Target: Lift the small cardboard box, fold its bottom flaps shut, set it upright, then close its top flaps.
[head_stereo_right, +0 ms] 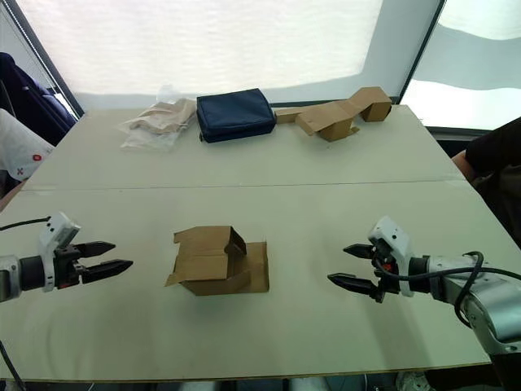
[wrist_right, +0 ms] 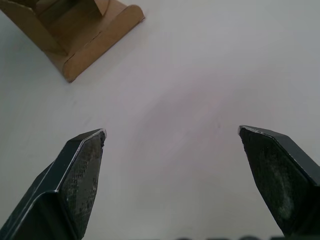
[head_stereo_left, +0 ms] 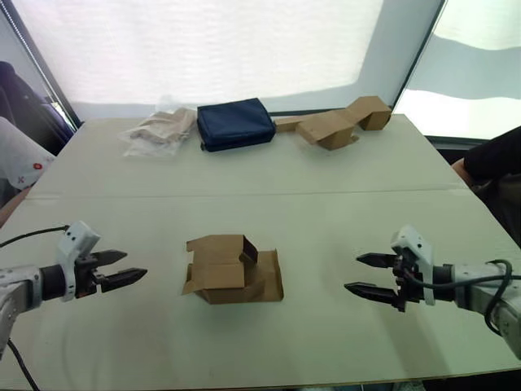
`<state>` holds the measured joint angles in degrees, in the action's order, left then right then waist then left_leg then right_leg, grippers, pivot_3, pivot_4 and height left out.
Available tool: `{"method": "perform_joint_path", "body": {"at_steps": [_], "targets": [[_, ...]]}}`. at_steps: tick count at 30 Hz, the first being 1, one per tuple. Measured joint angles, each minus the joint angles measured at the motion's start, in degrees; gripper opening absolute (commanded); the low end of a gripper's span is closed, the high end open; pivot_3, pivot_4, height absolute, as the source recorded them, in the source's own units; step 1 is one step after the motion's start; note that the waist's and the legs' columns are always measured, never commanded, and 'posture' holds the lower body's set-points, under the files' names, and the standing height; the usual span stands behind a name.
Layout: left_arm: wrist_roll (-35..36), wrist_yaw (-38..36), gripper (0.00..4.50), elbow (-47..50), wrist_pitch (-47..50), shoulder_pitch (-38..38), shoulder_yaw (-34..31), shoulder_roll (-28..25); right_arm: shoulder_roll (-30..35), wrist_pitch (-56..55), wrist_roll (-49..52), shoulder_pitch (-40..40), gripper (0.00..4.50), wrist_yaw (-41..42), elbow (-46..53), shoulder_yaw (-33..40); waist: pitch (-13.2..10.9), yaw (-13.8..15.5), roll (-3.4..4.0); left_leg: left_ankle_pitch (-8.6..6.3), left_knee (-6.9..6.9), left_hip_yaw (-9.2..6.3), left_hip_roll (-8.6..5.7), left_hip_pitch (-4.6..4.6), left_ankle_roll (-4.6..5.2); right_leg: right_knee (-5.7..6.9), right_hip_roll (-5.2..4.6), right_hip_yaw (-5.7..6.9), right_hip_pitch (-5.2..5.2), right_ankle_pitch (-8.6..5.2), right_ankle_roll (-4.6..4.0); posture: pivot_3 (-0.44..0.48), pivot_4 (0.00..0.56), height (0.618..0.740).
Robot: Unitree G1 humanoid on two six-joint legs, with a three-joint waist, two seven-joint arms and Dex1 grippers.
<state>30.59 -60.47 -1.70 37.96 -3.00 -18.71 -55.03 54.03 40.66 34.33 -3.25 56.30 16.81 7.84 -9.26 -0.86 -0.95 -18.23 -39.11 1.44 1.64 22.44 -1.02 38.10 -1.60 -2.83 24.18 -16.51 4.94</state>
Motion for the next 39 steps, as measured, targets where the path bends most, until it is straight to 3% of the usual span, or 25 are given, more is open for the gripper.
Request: {"method": "perform_joint_path", "body": {"at_steps": [11,17,24,30,39], "targets": [[2.0,-2.2,4.50,-7.6,6.6,-5.0,0.0,-0.9,-0.2,0.3,-0.4,-0.1,4.43,-0.4,0.8,-0.1,0.0,0.0,0.01,-0.01,-0.03,0.01,0.00,-0.01,0.01,0.04,0.06,0.05,0.00,0.00,0.00,0.000,0.150,0.740],[17.9,-8.2,4.50,-1.7,27.3,-6.2,0.1,1.8,-3.2,7.1,6.8,-2.0,4.43,-4.2,14.1,-0.6,0.0,-0.1,0.01,-0.01,-0.04,0.00,0.01,0.02,0.02,0.09,0.02,0.02,0.03,0.00,0.01,0.000,0.150,0.740],[24.1,-3.0,4.50,1.2,36.7,-7.5,0.1,7.6,-8.3,13.0,13.4,-9.3,4.43,-12.3,22.7,-3.0,0.0,0.0,0.00,0.00,-0.06,-0.04,0.00,0.02,0.01,0.09,-0.01,0.00,0.03,0.00,0.00,0.000,0.150,0.740],[26.2,-0.2,4.50,3.6,39.0,-7.4,0.5,10.2,-8.6,15.0,16.0,-10.4,4.43,-15.0,25.5,-4.4,0.0,0.1,-0.01,0.01,-0.06,-0.05,-0.03,0.02,-0.01,0.09,-0.09,0.00,0.03,0.00,0.00,0.000,0.150,0.740],[25.7,2.2,4.50,3.1,37.4,-10.0,6.3,14.1,-8.6,15.4,18.8,-10.9,4.43,-17.7,26.9,-4.7,0.0,0.0,-0.01,0.01,-0.06,-0.05,-0.03,0.02,-0.02,0.09,-0.06,0.00,0.03,0.00,0.00,0.000,0.150,0.740]]}}
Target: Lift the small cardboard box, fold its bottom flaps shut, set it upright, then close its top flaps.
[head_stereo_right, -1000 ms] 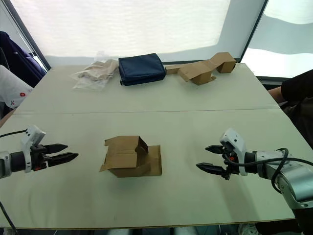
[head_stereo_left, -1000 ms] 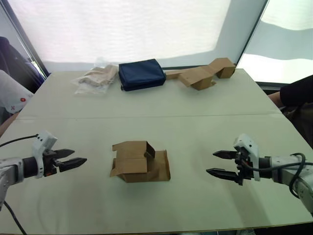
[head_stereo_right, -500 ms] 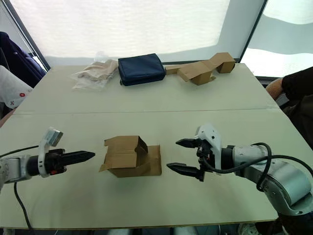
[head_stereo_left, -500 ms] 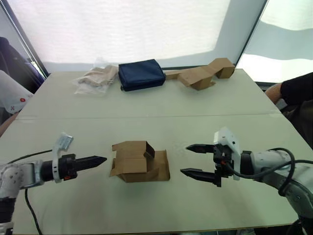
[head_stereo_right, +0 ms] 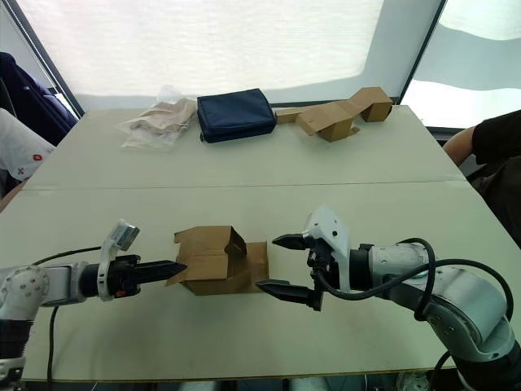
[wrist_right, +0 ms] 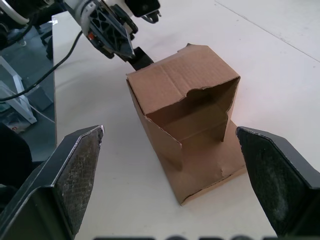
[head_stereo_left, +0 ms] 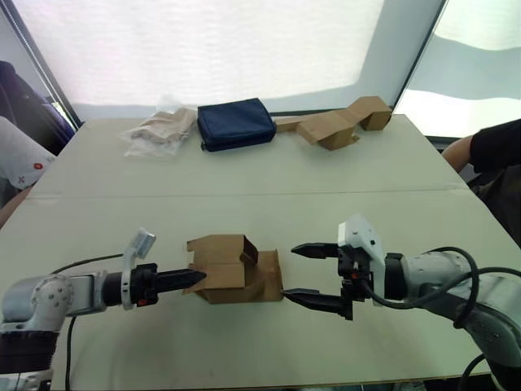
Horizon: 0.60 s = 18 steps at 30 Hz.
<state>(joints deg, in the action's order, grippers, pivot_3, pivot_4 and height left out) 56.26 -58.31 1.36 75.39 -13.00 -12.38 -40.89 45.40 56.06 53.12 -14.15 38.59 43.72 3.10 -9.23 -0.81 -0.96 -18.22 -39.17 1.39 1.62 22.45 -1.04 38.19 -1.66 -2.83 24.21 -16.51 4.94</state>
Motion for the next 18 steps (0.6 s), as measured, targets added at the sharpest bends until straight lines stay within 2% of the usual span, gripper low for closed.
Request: {"method": "perform_joint_path", "body": {"at_steps": [10,15,17,18], "targets": [[0.2,5.0,4.50,-3.8,0.7,-7.5,0.4,7.0,0.3,1.0,2.4,-1.1,4.43,-2.4,0.1,-0.1,0.0,0.0,-0.01,0.00,-0.02,0.00,-0.01,0.01,0.00,0.00,0.05,0.00,-0.01,0.00,0.01,0.000,0.150,0.740],[0.6,6.0,4.50,-3.6,1.9,-8.1,0.4,7.5,0.4,1.0,3.0,-1.1,4.43,-3.0,0.1,-0.1,0.0,-0.2,-0.01,0.00,-0.02,0.00,0.01,0.00,0.00,0.00,0.08,-0.01,0.00,0.00,0.00,0.000,0.150,0.740],[0.7,6.1,3.99,-3.4,2.0,-8.0,0.4,7.4,0.4,1.0,3.2,-1.1,4.50,-3.2,0.1,-0.1,0.0,-0.1,-0.01,0.00,-0.02,-0.01,0.01,0.00,-0.01,0.01,0.07,-0.01,0.00,0.00,0.00,0.000,0.150,0.740],[0.7,6.1,3.89,-3.4,1.9,-7.9,0.4,7.4,0.4,1.0,3.2,-1.1,4.50,-3.4,0.1,-0.2,0.0,0.0,-0.01,0.01,-0.02,0.00,0.01,0.00,-0.01,0.00,0.06,-0.01,-0.01,0.00,0.00,0.000,0.150,0.740]]}}
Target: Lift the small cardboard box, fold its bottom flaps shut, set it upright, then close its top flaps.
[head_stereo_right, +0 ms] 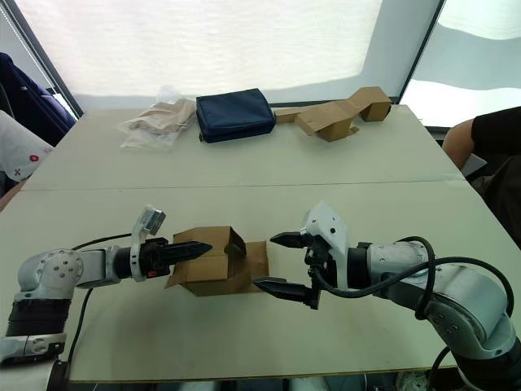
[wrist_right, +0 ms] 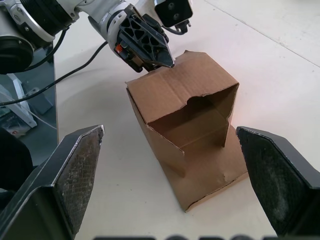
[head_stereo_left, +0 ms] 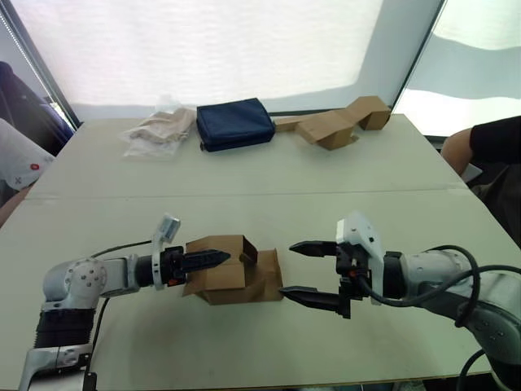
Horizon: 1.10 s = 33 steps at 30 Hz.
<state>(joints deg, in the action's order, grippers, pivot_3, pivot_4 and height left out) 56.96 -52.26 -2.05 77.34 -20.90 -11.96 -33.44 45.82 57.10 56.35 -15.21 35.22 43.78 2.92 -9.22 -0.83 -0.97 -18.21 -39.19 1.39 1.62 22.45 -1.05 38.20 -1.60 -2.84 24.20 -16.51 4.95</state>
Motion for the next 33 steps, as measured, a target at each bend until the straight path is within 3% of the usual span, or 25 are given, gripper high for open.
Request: {"method": "perform_joint_path", "body": {"at_steps": [10,18,21,29,33], "targets": [[-0.3,-1.1,0.10,-0.1,-1.7,1.6,0.6,-0.2,0.1,-0.1,0.0,0.5,4.50,-0.4,0.0,-0.2,0.0,0.0,0.00,0.00,0.00,0.00,-0.01,0.00,-0.01,-0.01,-0.01,0.00,0.00,0.00,0.00,0.000,0.150,0.740],[-3.5,-4.0,0.01,-1.8,-9.0,1.8,2.1,-0.8,-0.2,-0.8,-0.7,0.5,4.50,-0.9,-0.2,-0.6,0.0,0.0,0.00,0.00,0.00,0.00,0.00,0.00,-0.01,-0.01,0.01,0.00,0.00,0.00,0.00,0.000,0.150,0.740],[-6.4,-5.6,0.01,-1.7,-14.1,1.1,2.3,-2.6,-3.5,-3.5,-3.3,-0.6,4.50,-3.2,-2.7,-0.3,0.0,-0.1,-0.01,0.02,0.00,0.01,0.00,-0.01,-0.03,0.00,0.02,0.00,0.00,0.00,-0.01,0.000,0.150,0.740],[-11.1,-10.1,0.00,-2.2,-22.1,-14.0,4.5,-6.1,-12.7,-11.6,-10.2,-8.7,1.98,-10.2,-13.6,2.2,0.0,0.1,-0.02,0.04,0.01,0.08,-0.13,0.14,-0.07,-0.05,0.04,0.05,0.12,0.02,0.01,0.000,0.150,0.740],[-13.7,-12.9,0.00,-2.6,-25.8,-19.8,6.9,-7.0,-16.6,-13.2,-12.2,-12.9,0.31,-12.9,-16.2,2.1,0.0,-0.2,-0.01,0.04,0.02,0.10,-0.06,0.06,-0.07,0.02,0.10,0.03,0.12,0.01,0.01,0.000,0.150,0.740]]}}
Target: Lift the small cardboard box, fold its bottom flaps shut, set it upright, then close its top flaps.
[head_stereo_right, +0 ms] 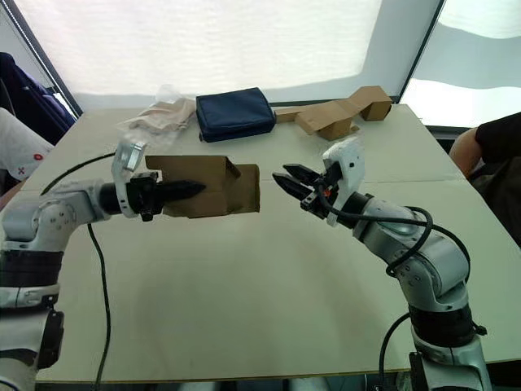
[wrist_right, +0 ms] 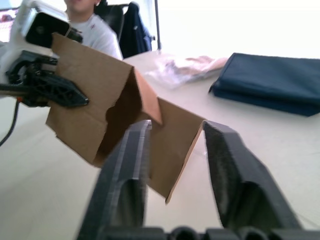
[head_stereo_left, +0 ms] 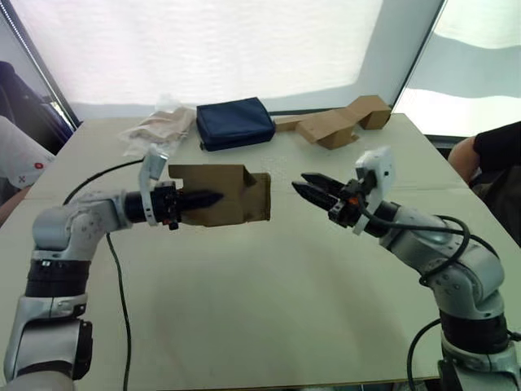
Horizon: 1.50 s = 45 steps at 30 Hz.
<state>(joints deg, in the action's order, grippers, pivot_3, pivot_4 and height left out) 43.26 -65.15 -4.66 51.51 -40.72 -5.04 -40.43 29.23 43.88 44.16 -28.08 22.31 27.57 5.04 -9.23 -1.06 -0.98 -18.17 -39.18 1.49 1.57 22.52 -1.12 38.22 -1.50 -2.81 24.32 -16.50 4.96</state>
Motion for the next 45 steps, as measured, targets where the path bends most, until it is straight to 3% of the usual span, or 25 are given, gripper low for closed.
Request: {"method": "perform_joint_path", "body": {"at_steps": [1,9,22,45], "targets": [[-0.6,-0.6,0.00,-0.5,-0.8,-1.0,0.5,0.0,-1.1,-0.1,-0.2,-0.9,0.05,-0.6,-0.5,-0.1,0.0,0.0,0.00,0.01,0.00,-0.02,0.02,0.00,-0.01,0.02,0.05,0.00,0.01,0.00,0.00,0.000,0.150,0.740],[-4.3,-5.6,0.00,-3.7,-4.8,-7.9,2.7,-0.6,-6.0,0.3,-1.4,-6.0,0.05,-2.9,-3.1,-2.2,0.0,0.0,0.01,0.00,0.00,0.01,-0.01,0.02,0.00,0.01,0.04,0.00,0.02,0.00,0.00,0.000,0.150,0.740],[-3.7,-7.0,0.00,-1.3,-3.7,-8.5,3.5,0.5,-9.7,0.0,-4.0,-8.0,0.05,-0.8,-5.5,-6.3,0.0,-0.1,0.01,0.00,0.00,-0.01,0.01,0.02,0.00,0.02,0.04,0.01,0.02,0.00,0.00,0.000,0.150,0.740],[0.4,-10.9,0.00,-0.5,0.6,-8.6,3.0,-0.5,-13.4,-1.5,-3.0,-7.6,0.05,2.5,-5.4,-5.8,0.0,-0.2,0.01,0.00,0.00,-0.02,0.02,0.02,0.00,0.03,0.05,0.01,0.03,0.00,0.00,0.000,0.150,0.740]]}}
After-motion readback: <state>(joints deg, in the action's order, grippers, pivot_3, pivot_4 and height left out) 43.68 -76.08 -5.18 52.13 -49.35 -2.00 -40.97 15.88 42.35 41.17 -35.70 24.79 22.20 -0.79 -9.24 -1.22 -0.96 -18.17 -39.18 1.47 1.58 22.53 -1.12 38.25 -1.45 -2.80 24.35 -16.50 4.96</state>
